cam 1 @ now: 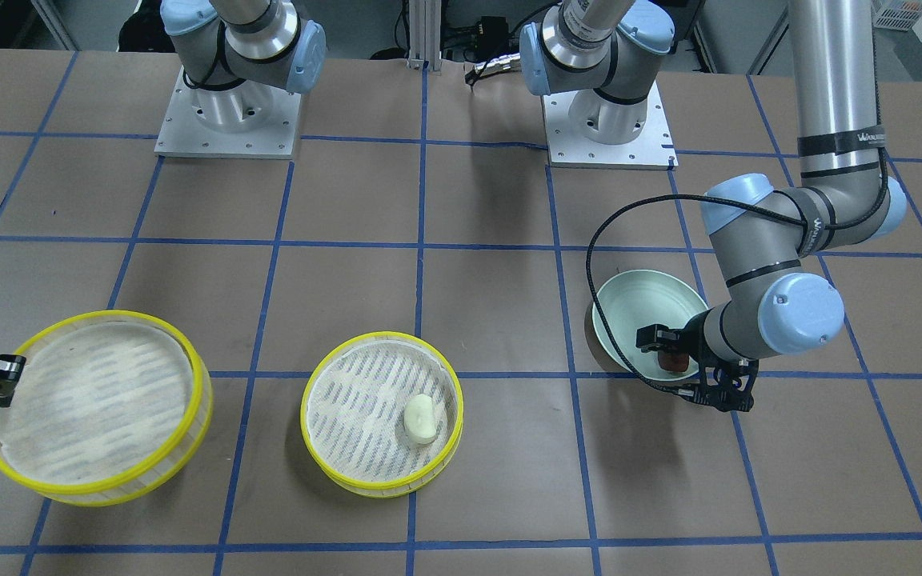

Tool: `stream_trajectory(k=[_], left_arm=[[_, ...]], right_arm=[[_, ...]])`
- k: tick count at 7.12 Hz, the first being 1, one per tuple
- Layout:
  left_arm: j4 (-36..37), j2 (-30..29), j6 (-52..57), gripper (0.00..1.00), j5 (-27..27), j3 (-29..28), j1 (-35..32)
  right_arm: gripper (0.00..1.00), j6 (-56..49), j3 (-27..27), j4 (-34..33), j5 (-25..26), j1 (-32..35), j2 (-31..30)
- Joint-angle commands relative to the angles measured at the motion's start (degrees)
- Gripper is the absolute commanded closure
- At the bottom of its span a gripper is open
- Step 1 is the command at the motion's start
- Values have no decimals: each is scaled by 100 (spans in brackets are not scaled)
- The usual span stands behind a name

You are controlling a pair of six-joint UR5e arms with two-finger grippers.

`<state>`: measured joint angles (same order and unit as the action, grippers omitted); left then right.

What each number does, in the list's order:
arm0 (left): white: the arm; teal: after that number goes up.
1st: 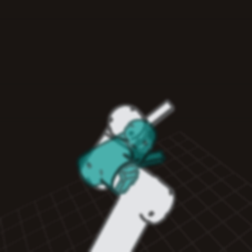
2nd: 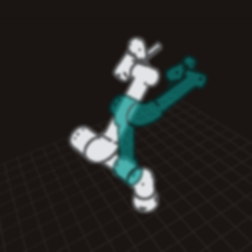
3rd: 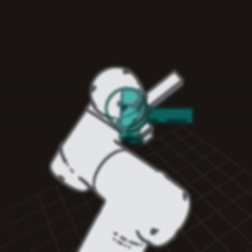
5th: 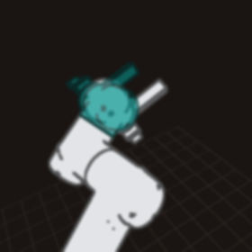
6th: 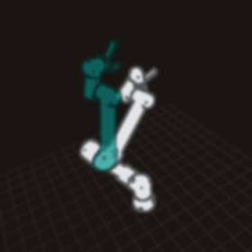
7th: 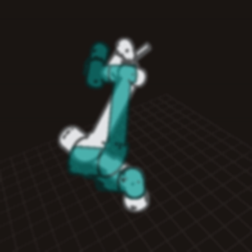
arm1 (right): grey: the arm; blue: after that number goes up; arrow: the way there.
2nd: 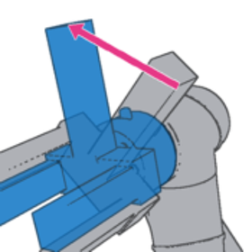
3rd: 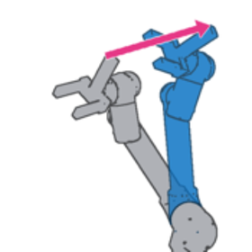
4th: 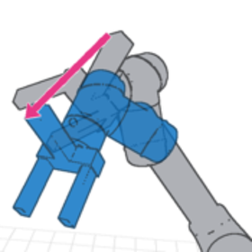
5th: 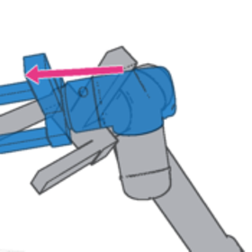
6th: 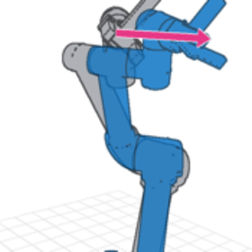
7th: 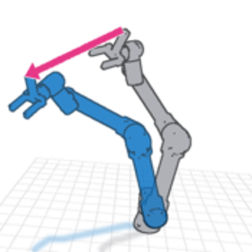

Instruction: Stack buns with steamer

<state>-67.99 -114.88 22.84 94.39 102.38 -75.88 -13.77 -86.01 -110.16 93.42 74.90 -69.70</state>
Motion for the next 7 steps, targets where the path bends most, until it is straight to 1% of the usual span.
stream_trajectory(k=[1,2,3,4,5,6,7], left_arm=[[92,-61,37,64,1,-33,21],[197,-69,28,97,-8,-42,21],[320,-52,-24,100,-8,-42,21],[365,52,-51,100,-8,-68,21],[348,167,-164,100,1,-147,12],[374,255,-653,100,-43,-261,-6],[304,334,-719,100,-61,-427,-32]], right_arm=[[100,1458,5,108,-8,1031,-132],[100,1787,5,204,-43,1261,-149],[100,2199,5,179,-52,1612,-106],[100,2655,-12,196,-34,1911,-62],[100,2773,-12,179,-52,2036,-53],[100,2835,-38,196,-78,2037,25],[100,2871,-134,101,-252,2037,157]])
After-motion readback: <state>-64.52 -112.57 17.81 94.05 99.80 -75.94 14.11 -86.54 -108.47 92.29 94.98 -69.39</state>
